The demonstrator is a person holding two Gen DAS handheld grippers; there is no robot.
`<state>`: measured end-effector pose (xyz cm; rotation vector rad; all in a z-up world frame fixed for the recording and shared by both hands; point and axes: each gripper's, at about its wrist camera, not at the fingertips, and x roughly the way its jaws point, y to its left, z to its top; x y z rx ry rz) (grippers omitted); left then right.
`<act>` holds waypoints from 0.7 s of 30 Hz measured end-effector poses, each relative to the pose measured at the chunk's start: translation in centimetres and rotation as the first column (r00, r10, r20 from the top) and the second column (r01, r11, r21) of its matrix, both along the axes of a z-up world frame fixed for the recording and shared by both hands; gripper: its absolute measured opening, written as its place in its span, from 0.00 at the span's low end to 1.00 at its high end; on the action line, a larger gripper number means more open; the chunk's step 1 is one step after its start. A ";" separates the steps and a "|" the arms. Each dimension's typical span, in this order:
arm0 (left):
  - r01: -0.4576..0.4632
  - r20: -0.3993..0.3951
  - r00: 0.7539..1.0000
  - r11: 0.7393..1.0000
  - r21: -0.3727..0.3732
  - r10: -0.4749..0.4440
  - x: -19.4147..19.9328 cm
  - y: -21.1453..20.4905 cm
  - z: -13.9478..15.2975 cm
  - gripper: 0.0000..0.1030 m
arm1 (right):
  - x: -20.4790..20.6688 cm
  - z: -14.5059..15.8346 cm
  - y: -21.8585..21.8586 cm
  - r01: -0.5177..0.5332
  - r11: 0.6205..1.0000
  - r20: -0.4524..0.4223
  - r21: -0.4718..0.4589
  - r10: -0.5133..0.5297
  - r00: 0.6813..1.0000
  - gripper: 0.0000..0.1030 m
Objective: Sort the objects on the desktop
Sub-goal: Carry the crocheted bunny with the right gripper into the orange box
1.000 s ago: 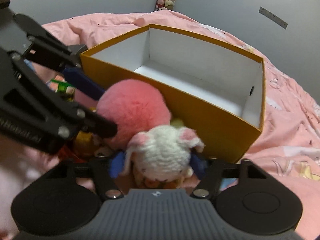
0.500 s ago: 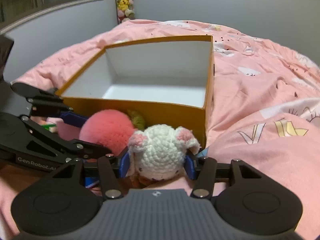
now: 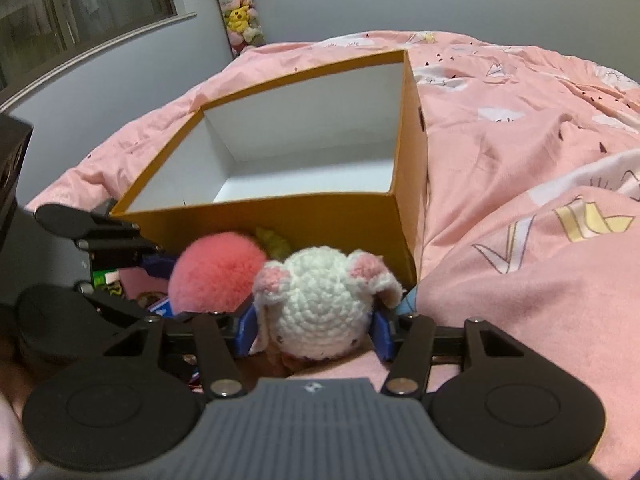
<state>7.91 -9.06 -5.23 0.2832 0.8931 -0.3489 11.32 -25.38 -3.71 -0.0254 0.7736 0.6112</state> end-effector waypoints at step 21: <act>-0.057 0.128 0.987 0.956 -0.289 0.097 -3.3 5.1 6.6 0.02 | 0.4 6.9 -0.5 -0.030 0.998 -0.069 0.063 0.034 0.997 0.53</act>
